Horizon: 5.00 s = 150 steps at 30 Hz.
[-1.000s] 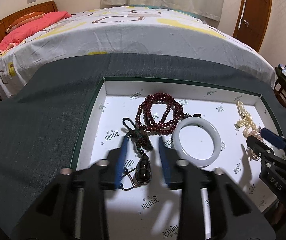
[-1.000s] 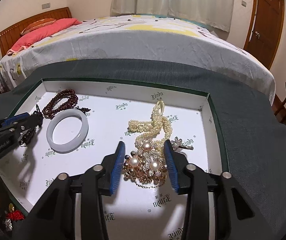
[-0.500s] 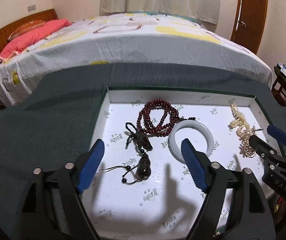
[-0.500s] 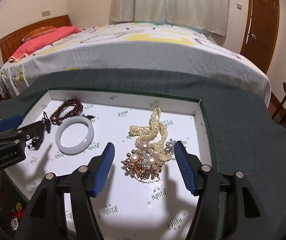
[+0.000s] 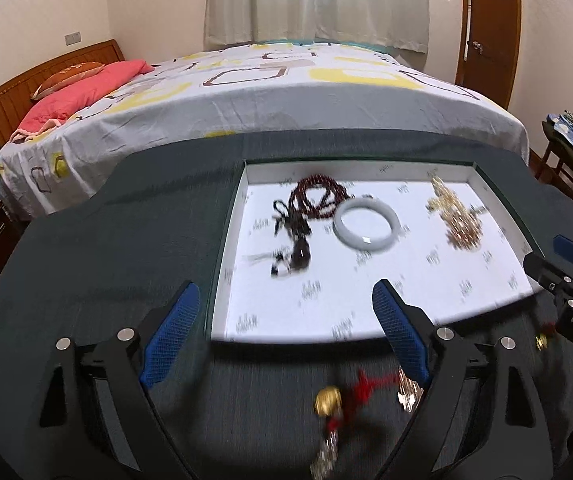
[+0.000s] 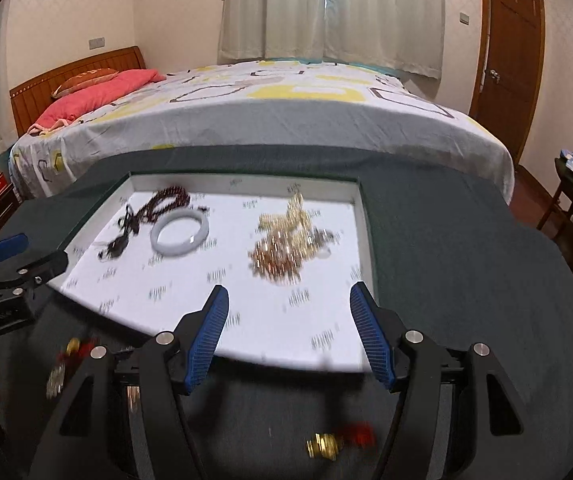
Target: Organize jewelry
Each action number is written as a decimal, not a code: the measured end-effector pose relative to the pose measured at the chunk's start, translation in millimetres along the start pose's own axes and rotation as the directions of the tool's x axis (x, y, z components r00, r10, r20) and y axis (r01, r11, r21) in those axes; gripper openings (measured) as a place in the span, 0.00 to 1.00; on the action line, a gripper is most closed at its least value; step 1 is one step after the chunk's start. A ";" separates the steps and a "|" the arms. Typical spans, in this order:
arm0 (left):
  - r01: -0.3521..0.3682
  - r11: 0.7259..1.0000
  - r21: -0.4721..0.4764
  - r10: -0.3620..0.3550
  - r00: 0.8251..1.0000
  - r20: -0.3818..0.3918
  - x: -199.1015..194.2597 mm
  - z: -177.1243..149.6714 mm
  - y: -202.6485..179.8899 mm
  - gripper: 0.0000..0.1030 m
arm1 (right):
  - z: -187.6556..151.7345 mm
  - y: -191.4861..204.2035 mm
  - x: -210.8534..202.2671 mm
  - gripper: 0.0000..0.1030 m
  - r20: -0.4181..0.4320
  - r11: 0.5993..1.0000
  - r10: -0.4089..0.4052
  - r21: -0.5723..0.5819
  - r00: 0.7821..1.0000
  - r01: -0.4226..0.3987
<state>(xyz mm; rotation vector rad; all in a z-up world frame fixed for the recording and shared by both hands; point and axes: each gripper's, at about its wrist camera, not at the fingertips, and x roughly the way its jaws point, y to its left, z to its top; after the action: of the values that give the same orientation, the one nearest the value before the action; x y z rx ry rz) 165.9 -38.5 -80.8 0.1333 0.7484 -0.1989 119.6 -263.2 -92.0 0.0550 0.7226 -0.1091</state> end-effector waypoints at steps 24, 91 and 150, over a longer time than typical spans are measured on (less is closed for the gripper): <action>0.021 1.000 0.016 -0.018 0.988 -0.153 -8.3 -87.2 -12.6 0.47 | -70.1 -33.3 -36.7 0.60 -0.060 0.998 -0.006 0.064 0.998 0.010; 0.040 0.996 -0.077 -0.051 0.987 -0.155 -30.2 -89.5 27.7 0.13 | -64.4 -38.9 -5.2 0.08 -0.142 0.995 0.062 0.090 0.988 -0.049; 0.085 0.995 -0.048 -0.089 0.992 -0.089 -46.9 -66.6 8.2 0.13 | -37.7 -27.4 -34.5 0.15 -0.048 0.997 0.066 0.043 0.997 -0.064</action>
<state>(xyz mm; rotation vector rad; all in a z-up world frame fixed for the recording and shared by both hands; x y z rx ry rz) 90.2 -11.6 -96.5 0.0683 0.8498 -0.2600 65.9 -284.3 -97.7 0.1210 0.7671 -0.0604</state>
